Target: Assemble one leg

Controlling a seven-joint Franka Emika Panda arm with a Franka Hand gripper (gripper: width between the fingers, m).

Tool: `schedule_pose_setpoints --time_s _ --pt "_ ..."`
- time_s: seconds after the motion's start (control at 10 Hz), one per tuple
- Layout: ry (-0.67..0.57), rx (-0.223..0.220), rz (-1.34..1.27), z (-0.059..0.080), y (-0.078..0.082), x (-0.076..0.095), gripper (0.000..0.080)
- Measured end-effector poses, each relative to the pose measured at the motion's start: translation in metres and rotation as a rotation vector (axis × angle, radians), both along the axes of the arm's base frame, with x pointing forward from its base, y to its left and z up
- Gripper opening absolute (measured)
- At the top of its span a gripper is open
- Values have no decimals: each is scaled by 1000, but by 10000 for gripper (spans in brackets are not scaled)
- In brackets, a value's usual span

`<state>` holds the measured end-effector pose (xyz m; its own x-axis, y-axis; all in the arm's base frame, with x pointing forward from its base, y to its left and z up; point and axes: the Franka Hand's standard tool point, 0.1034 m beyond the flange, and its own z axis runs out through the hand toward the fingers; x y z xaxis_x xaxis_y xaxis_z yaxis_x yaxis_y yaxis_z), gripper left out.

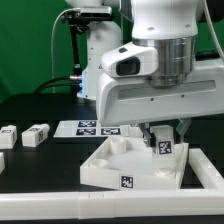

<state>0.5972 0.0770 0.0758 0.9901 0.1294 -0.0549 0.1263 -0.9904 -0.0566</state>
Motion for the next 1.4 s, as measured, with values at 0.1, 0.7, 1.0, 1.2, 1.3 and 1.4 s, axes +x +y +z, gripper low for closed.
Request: schedule_pose_setpoints --time_s 0.1,0.7,1.0,1.2,1.3,1.4 --pt "0 0 0 0 0 0 290" --pt "4 -4 -362 0 1 2 291" --pt "2 2 -817 1 8 1 291" --pt "34 4 -1136 1 15 1 291" --pt "52 2 -1300 1 17 1 291" --pt "65 4 -1399 1 17 1 291"
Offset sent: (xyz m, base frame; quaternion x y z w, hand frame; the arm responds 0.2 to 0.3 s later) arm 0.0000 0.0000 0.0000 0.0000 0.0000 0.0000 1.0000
